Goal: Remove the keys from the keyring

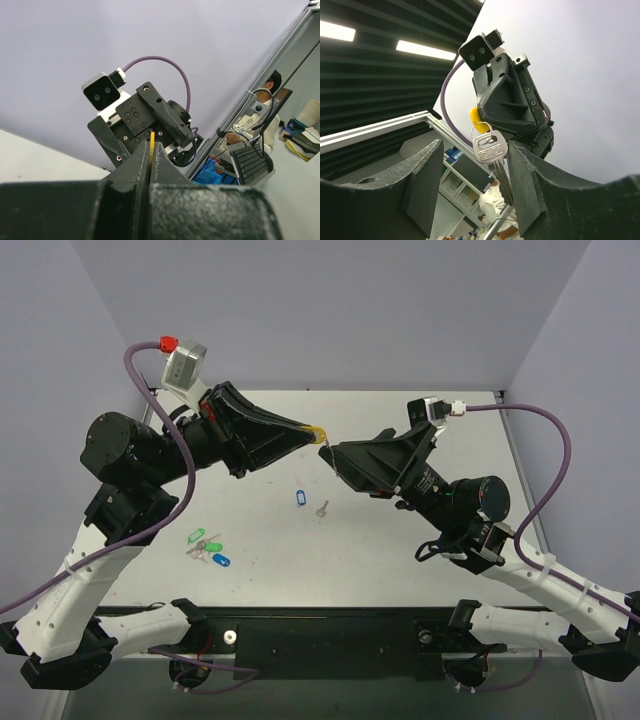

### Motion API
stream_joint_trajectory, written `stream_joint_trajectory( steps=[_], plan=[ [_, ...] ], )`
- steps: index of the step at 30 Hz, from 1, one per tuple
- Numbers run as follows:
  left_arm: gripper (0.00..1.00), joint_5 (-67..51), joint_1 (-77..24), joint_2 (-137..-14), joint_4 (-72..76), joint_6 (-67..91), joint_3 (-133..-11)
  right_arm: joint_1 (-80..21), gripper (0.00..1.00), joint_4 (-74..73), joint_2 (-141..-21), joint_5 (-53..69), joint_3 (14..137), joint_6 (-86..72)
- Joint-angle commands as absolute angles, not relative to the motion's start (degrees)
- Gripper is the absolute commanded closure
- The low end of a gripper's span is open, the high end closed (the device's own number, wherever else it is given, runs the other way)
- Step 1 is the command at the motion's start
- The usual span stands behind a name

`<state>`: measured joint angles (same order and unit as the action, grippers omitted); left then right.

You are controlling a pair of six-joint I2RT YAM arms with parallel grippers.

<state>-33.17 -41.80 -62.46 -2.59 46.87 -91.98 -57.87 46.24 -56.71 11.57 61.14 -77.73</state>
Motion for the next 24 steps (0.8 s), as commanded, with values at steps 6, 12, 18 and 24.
stream_joint_trajectory(
  steps=[6,12,18,24],
  plan=[
    [1.00,-33.9,-41.3,-59.6,2.9,47.7,-89.4,-58.4,0.54,51.0,-55.2,10.5,62.8,-76.6],
    [1.00,-32.9,-41.4,-59.6,2.0,47.5,-89.3,-58.4,0.59,51.5,-56.0,10.9,62.8,-77.2],
    [1.00,-31.7,-41.3,-59.8,0.4,46.9,-89.6,-58.5,0.66,52.4,-56.5,11.0,62.7,-77.7],
    [1.00,-30.5,-41.4,-59.5,0.0,46.7,-89.6,-58.4,0.71,51.6,-56.9,11.0,62.8,-77.5]
  ],
)
